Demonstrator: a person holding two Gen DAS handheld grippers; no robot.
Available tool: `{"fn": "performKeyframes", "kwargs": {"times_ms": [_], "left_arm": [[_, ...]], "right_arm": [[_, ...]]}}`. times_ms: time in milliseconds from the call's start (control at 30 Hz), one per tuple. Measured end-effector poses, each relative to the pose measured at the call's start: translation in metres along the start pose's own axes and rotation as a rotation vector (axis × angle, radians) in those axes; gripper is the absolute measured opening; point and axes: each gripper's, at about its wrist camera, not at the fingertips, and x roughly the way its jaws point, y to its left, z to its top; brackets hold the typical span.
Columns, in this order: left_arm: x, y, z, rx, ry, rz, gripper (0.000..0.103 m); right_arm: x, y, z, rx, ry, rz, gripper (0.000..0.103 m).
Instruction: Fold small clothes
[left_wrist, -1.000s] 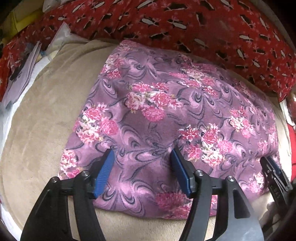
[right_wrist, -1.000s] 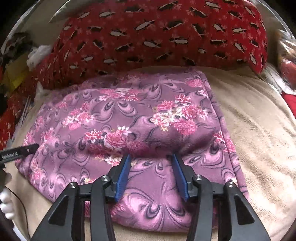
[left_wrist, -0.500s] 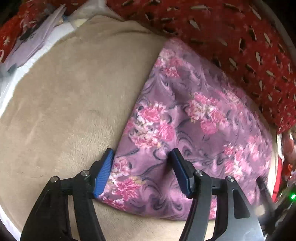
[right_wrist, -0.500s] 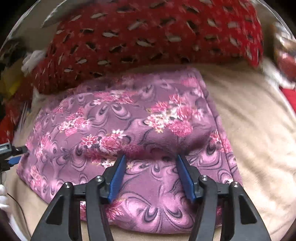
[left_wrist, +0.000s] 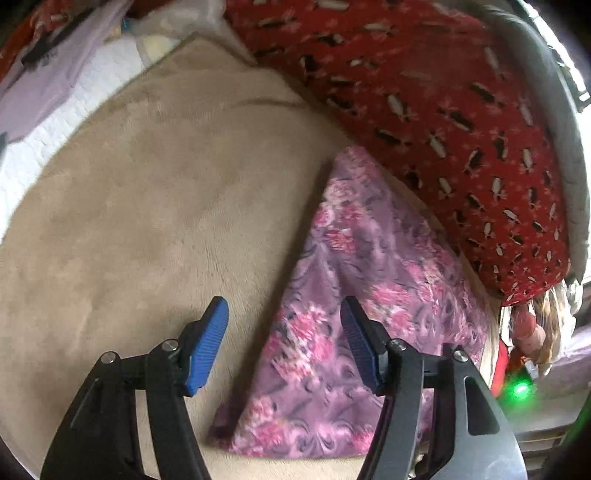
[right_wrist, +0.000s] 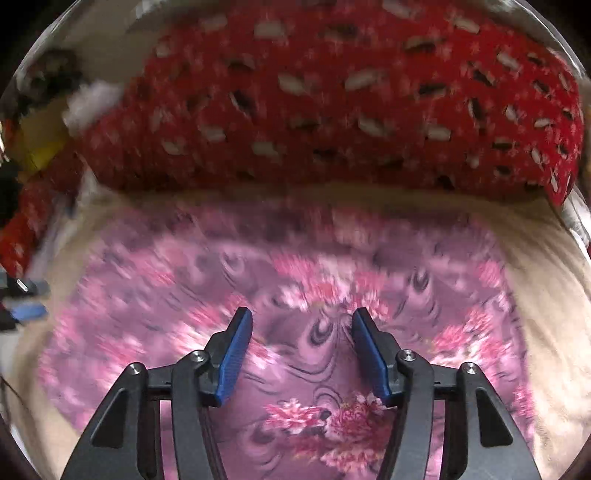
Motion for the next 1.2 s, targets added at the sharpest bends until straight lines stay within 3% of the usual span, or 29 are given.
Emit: {"fn": "performKeyframes", "kwargs": {"times_ms": [100,233,300,467,533,567,600,667,900,1200], "left_arm": [[0.016,0.007,0.001,-0.034,0.049,-0.007,0.062],[0.028,0.004,0.000,-0.045,0.082,-0.057,0.063],[0.030,-0.002,-0.001,-0.029,0.092,-0.079,0.075],[0.034,-0.024,-0.012,0.069,0.156,-0.101,0.078],[0.033,-0.032,-0.016,0.103,0.155,-0.084,0.060],[0.033,-0.034,-0.017,0.110,0.166,-0.075,0.037],[0.033,-0.034,-0.017,0.108,0.168,-0.057,0.024],[0.029,-0.032,-0.017,0.096,0.166,-0.040,0.012],[0.000,-0.045,-0.021,0.030,0.111,-0.161,0.008],[-0.024,-0.110,-0.036,0.136,0.029,-0.146,0.008]], "right_arm": [[-0.005,0.008,-0.014,-0.047,-0.098,-0.034,0.061],[-0.006,0.007,-0.016,-0.036,-0.111,-0.019,0.062],[-0.006,0.004,-0.017,-0.029,-0.119,-0.009,0.062],[-0.005,0.001,-0.018,-0.025,-0.128,0.001,0.062],[-0.003,0.001,-0.017,-0.024,-0.128,0.005,0.062],[-0.003,0.001,-0.017,-0.024,-0.129,0.005,0.063],[-0.004,0.001,-0.017,-0.024,-0.129,0.006,0.063],[-0.004,0.001,-0.018,-0.023,-0.129,0.008,0.063],[-0.004,0.000,-0.018,-0.023,-0.131,0.011,0.063],[-0.004,-0.003,-0.019,-0.008,-0.134,0.036,0.064]]}}
